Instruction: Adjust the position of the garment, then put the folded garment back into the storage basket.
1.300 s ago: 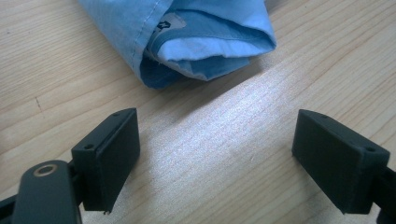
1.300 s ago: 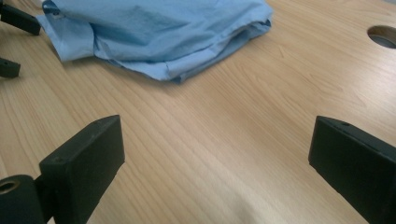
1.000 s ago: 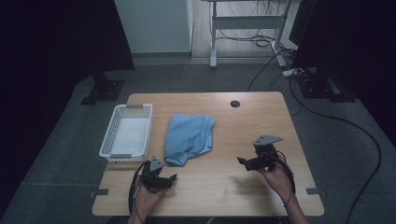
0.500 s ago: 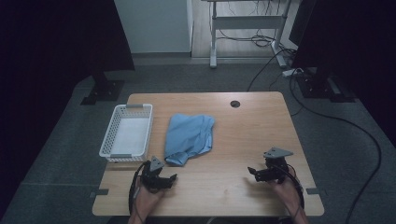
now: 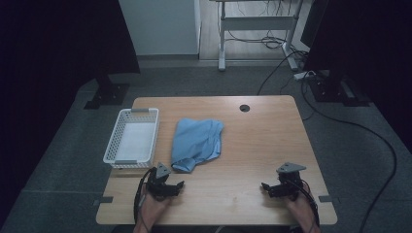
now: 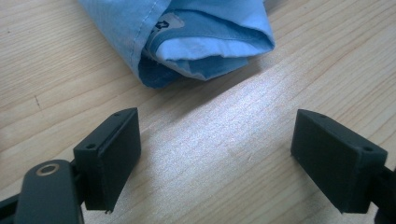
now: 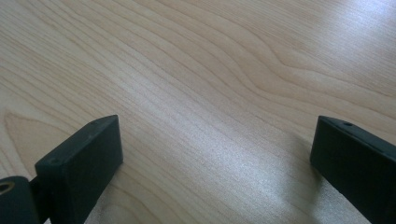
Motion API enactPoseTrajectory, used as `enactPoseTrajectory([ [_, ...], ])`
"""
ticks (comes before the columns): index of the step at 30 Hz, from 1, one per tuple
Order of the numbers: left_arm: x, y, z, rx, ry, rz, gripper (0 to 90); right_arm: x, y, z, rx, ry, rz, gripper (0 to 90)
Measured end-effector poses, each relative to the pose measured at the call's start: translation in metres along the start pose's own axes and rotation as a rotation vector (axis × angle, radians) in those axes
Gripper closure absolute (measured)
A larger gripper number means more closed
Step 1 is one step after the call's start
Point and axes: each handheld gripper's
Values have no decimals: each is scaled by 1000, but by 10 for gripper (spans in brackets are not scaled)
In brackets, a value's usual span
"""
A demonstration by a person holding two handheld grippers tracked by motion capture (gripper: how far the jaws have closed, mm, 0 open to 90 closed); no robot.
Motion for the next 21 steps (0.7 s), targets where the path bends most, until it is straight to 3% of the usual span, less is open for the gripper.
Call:
enactPoseTrajectory([
  [12, 1, 0, 0, -5, -2, 9, 116, 0, 0, 0, -1, -14, 14, 8],
  [21, -3, 2, -4, -9, 38, 24, 50, 0, 0, 0, -1, -17, 15, 8],
])
Point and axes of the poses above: each handheld gripper's, and its own axes: y roughly backward along the jaws, z roughly out of its underside, x roughly to its right, and after that the axes turned 12 degrees about -z, right-handed
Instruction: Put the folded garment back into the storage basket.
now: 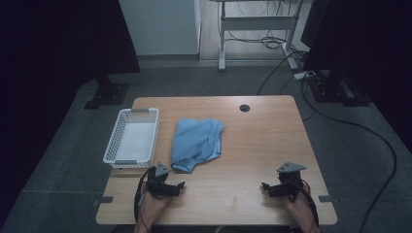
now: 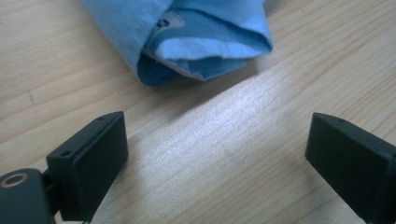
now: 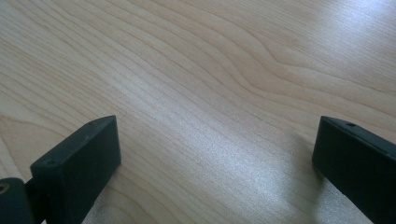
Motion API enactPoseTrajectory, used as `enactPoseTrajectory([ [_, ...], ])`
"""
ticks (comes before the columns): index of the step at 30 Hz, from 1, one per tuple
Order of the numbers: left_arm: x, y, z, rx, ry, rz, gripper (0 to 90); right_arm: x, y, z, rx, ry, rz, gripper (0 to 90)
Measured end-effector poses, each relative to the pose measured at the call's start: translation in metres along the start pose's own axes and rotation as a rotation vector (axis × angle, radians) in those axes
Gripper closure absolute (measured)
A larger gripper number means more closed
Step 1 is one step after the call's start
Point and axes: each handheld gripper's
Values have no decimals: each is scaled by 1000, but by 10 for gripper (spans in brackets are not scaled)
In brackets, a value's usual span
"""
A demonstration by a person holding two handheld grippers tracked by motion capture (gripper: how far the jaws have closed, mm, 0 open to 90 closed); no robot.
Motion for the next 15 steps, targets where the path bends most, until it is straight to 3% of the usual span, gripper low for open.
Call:
enactPoseTrajectory([
  [6, -2, 2, -8, -4, 22, 6, 13, 0, 0, 0, 0, -1, 0, 8],
  [15, -4, 6, -29, 12, 16, 10, 0, 0, 0, 0, 0, -2, 1, 8],
])
Point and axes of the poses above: each handheld gripper's, and its own axes: y roughly backward along the jaws, z roughly out of its underside, x roughly to its right, and after that the axes turned 12 degrees about -z, right-handed
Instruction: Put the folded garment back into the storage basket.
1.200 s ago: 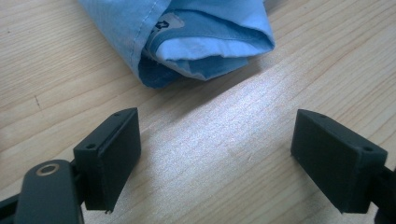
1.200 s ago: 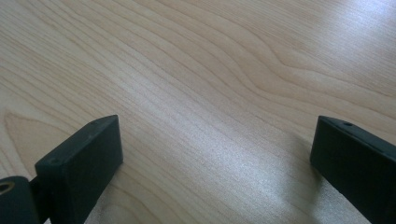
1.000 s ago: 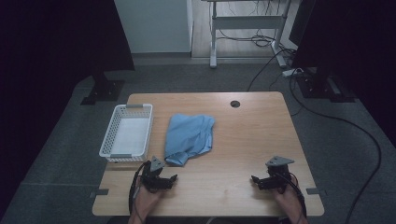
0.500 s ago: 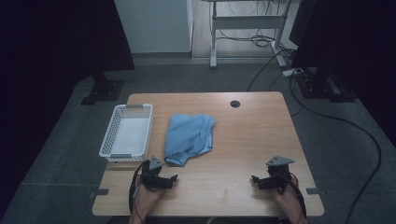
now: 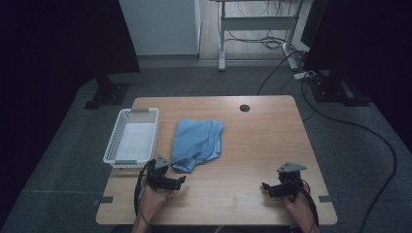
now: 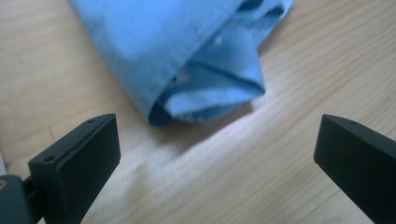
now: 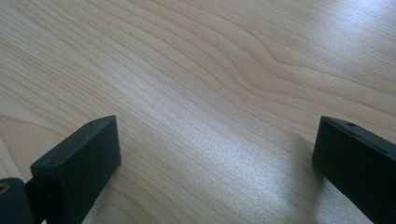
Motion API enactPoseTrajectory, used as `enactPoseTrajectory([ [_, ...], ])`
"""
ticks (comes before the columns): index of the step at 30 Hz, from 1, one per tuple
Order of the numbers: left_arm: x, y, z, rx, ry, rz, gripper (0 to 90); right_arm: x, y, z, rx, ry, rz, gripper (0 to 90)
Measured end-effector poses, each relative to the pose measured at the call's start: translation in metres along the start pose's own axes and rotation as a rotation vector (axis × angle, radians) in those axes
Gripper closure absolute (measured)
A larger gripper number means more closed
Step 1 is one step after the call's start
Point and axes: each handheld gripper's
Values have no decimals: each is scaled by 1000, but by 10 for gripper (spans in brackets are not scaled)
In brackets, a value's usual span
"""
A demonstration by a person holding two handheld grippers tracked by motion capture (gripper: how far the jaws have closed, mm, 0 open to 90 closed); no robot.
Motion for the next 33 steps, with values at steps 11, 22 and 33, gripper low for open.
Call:
enactPoseTrajectory([
  [11, 2, -5, -27, 4, -24, 11, 0, 0, 0, 0, 1, 0, 0, 8],
  [22, 1, -16, -56, 6, -26, 27, 0, 0, 0, 0, 0, 0, 0, 8],
  [33, 6, -33, -81, 3, -35, 25, 0, 0, 0, 0, 1, 0, -1, 8],
])
Point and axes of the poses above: each handheld gripper's, and its own axes: y roughly backward along the jaws, z roughly out of its underside, x roughly to its right, and after that the axes turned 12 degrees about -z, right-handed
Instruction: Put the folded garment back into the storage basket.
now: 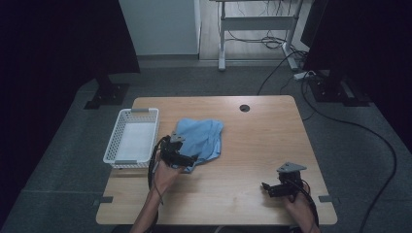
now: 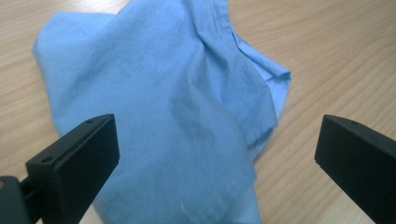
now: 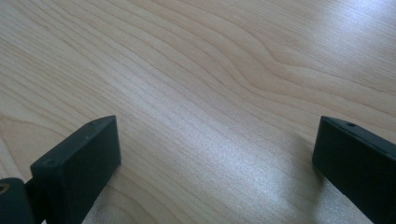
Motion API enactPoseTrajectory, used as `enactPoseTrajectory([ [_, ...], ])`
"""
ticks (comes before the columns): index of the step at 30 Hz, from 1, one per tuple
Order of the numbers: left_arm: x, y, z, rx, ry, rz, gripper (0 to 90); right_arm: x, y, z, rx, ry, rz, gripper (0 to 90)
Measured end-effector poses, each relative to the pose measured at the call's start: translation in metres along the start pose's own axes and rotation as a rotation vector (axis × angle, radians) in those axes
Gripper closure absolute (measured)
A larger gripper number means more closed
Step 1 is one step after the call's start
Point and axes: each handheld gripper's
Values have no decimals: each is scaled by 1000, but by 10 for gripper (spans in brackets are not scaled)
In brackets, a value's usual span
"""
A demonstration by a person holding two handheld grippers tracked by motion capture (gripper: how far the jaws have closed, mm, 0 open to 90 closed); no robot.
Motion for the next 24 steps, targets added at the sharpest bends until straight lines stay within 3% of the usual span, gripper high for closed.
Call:
enactPoseTrajectory([
  [17, 4, -30, -36, -13, 4, -13, 0, 0, 0, 0, -1, 3, -2, 8],
  [24, 2, -55, -40, -56, 26, -29, 0, 0, 0, 0, -2, 5, -3, 7],
])
Point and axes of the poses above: each handheld gripper's, and its own axes: y roughly backward along the jaws, z roughly out of its underside, x roughly to its right, and after that the axes turned 12 degrees about -z, right-handed
